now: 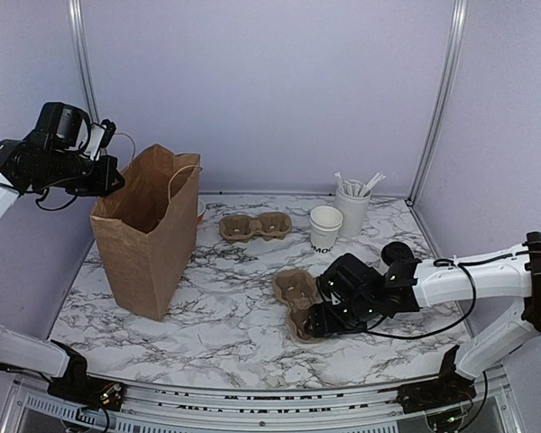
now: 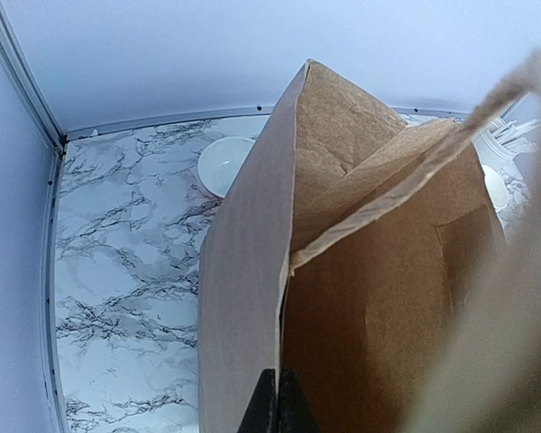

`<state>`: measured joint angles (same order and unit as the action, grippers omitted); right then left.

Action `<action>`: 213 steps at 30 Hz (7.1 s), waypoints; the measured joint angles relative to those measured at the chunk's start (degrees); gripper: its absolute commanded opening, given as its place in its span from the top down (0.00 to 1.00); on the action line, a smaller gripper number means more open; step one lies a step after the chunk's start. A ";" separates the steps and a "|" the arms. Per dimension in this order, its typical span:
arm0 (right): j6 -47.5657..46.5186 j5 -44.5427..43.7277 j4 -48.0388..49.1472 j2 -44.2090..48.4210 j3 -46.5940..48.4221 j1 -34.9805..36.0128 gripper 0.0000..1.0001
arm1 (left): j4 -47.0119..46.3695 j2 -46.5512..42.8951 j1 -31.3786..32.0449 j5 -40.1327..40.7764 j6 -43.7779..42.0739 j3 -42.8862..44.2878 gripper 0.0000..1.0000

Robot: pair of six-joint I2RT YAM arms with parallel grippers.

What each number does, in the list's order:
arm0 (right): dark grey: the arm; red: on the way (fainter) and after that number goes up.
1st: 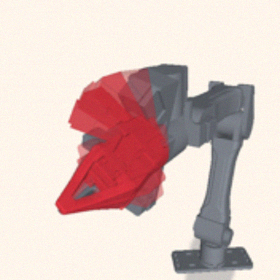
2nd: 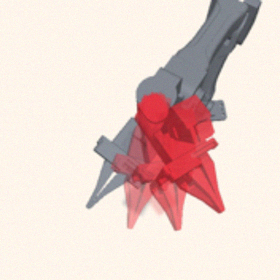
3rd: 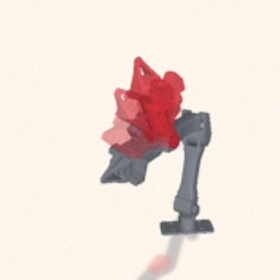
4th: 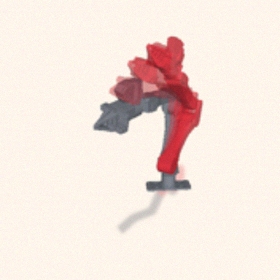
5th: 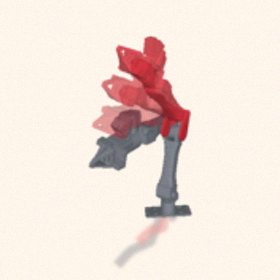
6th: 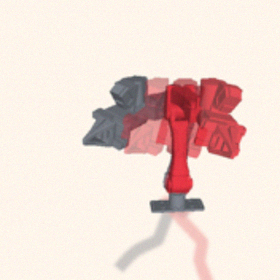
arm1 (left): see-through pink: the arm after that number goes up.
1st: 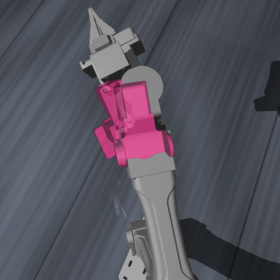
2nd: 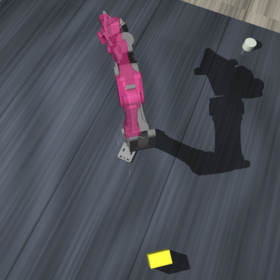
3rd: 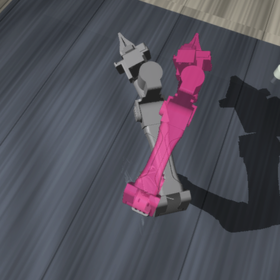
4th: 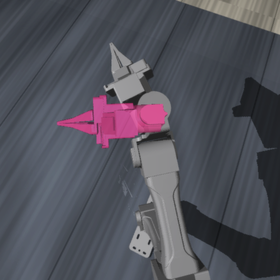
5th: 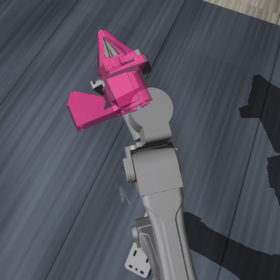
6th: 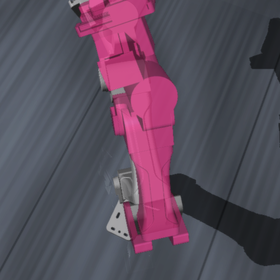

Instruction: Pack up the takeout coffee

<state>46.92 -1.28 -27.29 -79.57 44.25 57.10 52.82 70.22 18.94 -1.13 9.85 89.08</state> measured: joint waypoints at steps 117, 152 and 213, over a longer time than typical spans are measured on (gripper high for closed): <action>-43.71 5.95 -5.90 -26.25 36.85 -2.71 0.73 | -2.01 -3.39 3.15 -3.98 -2.64 -5.27 1.00; -36.59 4.46 -8.92 -14.12 36.37 -3.30 0.72 | -2.05 -2.89 8.11 -3.21 -4.55 -5.79 1.00; -36.44 20.52 -6.49 -9.97 54.80 -0.63 0.67 | -10.40 10.25 32.17 -0.74 9.05 3.45 1.00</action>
<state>10.48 19.25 -33.78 -89.54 99.04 56.47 42.41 80.47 51.11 -1.87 18.90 92.53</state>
